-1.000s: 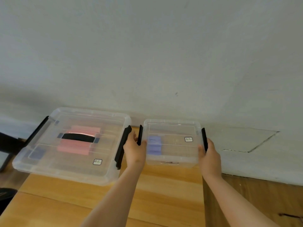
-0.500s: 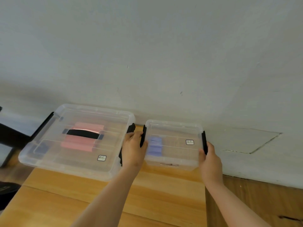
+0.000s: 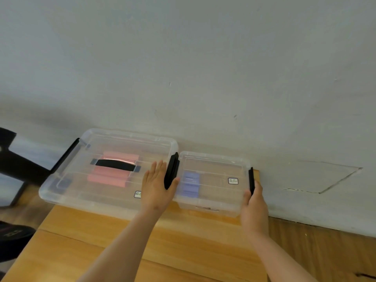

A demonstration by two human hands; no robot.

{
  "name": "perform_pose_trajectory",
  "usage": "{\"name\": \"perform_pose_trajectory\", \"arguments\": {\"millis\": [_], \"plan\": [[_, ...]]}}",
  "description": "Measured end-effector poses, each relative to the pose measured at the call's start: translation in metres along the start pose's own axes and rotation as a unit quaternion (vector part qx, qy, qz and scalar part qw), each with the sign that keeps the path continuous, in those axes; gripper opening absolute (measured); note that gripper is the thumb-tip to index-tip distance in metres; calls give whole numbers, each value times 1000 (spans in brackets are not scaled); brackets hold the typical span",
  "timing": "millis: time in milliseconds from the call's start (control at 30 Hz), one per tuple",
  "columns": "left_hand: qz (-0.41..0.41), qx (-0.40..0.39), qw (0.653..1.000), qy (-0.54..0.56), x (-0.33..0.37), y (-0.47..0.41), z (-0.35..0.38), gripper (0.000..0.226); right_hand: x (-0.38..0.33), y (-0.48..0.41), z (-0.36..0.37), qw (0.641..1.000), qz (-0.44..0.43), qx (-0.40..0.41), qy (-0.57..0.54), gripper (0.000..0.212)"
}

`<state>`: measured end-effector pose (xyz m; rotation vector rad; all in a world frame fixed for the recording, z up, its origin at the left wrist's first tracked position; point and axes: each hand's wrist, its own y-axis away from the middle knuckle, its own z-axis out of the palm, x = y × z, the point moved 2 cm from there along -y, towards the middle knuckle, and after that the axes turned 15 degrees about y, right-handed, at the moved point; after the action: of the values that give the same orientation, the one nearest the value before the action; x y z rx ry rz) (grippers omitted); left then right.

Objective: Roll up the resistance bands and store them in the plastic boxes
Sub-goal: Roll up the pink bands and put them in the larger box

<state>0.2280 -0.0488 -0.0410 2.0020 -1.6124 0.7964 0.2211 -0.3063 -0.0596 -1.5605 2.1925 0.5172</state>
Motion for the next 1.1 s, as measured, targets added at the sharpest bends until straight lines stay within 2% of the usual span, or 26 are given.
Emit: {"name": "perform_pose_trajectory", "arguments": {"millis": [133, 267, 467, 633, 900, 1000, 1100], "plan": [[11, 5, 1000, 2, 0, -11, 4, 70, 0, -6, 2, 1000, 7, 11, -12, 45], [-18, 47, 999, 3, 7, -17, 8, 66, -1, -20, 2, 1000, 10, 14, -15, 44], [-50, 56, 997, -34, 13, -36, 13, 64, -6, -34, 5, 999, 21, 30, -31, 41], [-42, 5, 996, -75, 8, -45, 16, 72, -10, -48, 6, 999, 18, 14, -36, 39], [-36, -61, 995, -65, 6, -48, 5, 80, -13, -54, -1, 1000, 12, -10, -20, 43], [-34, -98, 993, -53, 10, -45, 0, 95, -10, -47, -6, 999, 19, -26, -36, 54], [-18, -148, 986, -75, 12, -37, -4, 115, -8, -35, -15, 999, -29, -31, -28, 66]]}}
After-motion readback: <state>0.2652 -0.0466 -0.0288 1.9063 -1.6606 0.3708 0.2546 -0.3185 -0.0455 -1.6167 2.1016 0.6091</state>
